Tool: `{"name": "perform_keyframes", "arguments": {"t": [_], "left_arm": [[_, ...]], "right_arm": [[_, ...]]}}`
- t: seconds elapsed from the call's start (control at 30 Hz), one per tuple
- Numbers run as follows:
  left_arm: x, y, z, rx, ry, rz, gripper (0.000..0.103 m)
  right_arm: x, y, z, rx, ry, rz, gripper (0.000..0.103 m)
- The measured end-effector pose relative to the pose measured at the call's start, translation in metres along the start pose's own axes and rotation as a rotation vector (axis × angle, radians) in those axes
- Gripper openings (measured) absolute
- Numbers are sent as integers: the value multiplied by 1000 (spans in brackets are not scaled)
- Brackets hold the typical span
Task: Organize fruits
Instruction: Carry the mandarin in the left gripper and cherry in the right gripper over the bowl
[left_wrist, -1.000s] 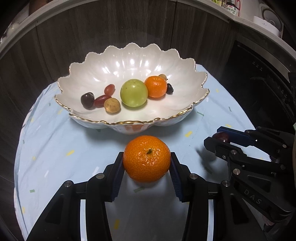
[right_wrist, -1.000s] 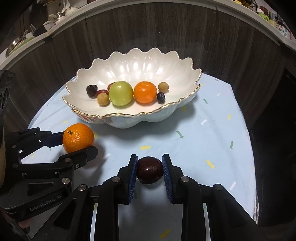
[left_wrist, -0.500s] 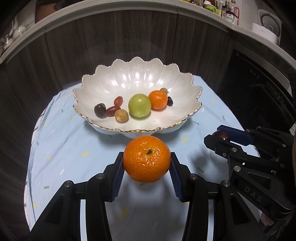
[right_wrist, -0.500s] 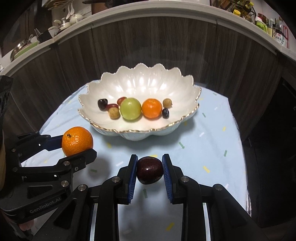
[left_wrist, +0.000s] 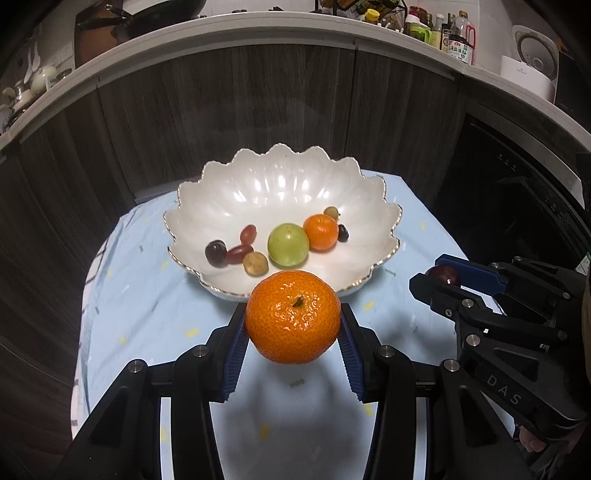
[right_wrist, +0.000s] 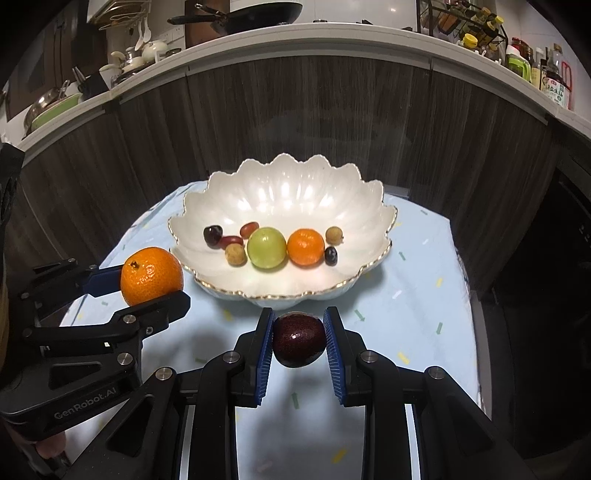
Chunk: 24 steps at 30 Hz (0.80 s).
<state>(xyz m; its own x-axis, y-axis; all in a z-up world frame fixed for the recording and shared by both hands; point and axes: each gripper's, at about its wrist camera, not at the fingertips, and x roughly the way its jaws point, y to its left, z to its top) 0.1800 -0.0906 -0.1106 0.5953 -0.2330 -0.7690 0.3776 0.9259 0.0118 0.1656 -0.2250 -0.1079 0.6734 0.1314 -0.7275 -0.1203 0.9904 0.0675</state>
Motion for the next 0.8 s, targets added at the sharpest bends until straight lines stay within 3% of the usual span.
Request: {"name": "perform_keyframes", "arguments": {"t": [0.8], "left_arm": [[35,31,50,-45,-12,28,46]], "right_arm": [[42,-16,52,49,-13,-33,28]]}}
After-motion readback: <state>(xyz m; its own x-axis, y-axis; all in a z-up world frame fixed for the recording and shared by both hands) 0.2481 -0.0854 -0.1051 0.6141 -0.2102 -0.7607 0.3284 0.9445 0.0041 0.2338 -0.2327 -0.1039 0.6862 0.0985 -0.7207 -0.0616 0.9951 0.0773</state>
